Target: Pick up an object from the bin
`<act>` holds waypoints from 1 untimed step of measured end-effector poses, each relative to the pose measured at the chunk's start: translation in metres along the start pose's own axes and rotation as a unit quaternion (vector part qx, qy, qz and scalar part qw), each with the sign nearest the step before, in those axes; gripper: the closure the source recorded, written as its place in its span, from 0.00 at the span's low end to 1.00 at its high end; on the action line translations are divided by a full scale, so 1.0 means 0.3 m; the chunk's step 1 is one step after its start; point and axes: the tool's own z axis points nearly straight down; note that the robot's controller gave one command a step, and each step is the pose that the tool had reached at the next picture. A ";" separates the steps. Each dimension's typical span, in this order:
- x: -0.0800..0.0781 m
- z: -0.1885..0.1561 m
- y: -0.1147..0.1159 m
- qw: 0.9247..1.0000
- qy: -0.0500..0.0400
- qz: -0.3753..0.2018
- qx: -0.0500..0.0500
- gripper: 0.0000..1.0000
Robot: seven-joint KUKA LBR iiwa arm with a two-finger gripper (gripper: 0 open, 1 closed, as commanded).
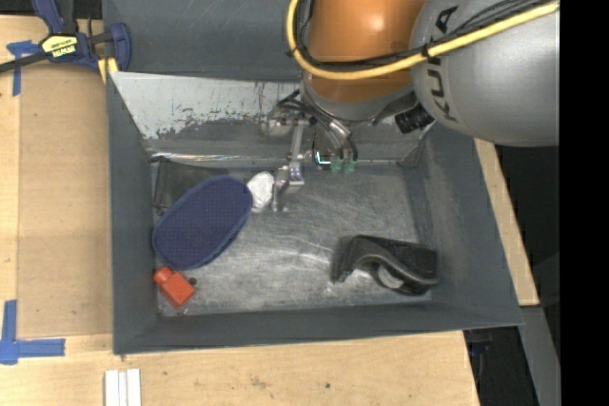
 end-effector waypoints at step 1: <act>0.118 -0.068 -0.148 0.991 -0.003 -0.130 0.000 0.00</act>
Offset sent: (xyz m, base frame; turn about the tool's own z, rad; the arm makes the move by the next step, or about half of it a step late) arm -0.0358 -0.0432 0.0195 -0.2631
